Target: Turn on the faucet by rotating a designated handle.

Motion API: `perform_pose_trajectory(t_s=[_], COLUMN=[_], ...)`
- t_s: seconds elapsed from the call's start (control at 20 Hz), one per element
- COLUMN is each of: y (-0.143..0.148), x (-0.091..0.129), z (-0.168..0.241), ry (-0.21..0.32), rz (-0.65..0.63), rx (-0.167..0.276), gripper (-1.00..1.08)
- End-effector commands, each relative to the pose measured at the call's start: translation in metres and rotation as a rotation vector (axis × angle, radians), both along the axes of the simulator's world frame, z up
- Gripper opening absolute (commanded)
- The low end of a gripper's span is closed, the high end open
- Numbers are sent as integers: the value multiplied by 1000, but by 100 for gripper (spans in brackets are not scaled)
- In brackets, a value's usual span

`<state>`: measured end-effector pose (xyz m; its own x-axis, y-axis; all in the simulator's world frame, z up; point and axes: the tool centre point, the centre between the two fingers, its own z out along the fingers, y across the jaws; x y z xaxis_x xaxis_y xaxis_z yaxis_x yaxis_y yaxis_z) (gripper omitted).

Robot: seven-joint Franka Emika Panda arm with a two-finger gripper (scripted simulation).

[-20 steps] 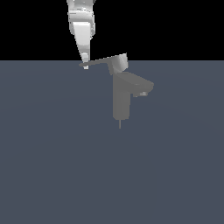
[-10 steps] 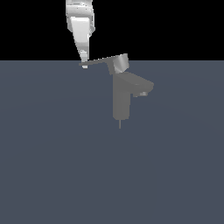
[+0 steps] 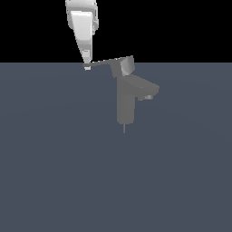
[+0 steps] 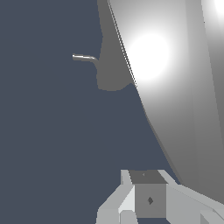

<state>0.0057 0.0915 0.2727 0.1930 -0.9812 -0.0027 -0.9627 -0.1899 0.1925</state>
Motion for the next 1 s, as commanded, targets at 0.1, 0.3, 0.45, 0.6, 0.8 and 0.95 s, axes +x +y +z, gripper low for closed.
perform_pose_trajectory(t_s=[0.1, 0.3, 0.45, 0.6, 0.8, 0.95], y=[-4, -5, -7, -8, -16, -26], x=[-15, -27, -36, -45, -47, -54], z=[3, 6, 8, 10, 5, 8], ry=[4, 4, 3, 3, 9, 8], rz=[-2, -2, -3, -3, -5, -4], rx=[-2, -2, -2, -2, -5, -5], gripper=[-100, -100, -100, -100, -100, -100])
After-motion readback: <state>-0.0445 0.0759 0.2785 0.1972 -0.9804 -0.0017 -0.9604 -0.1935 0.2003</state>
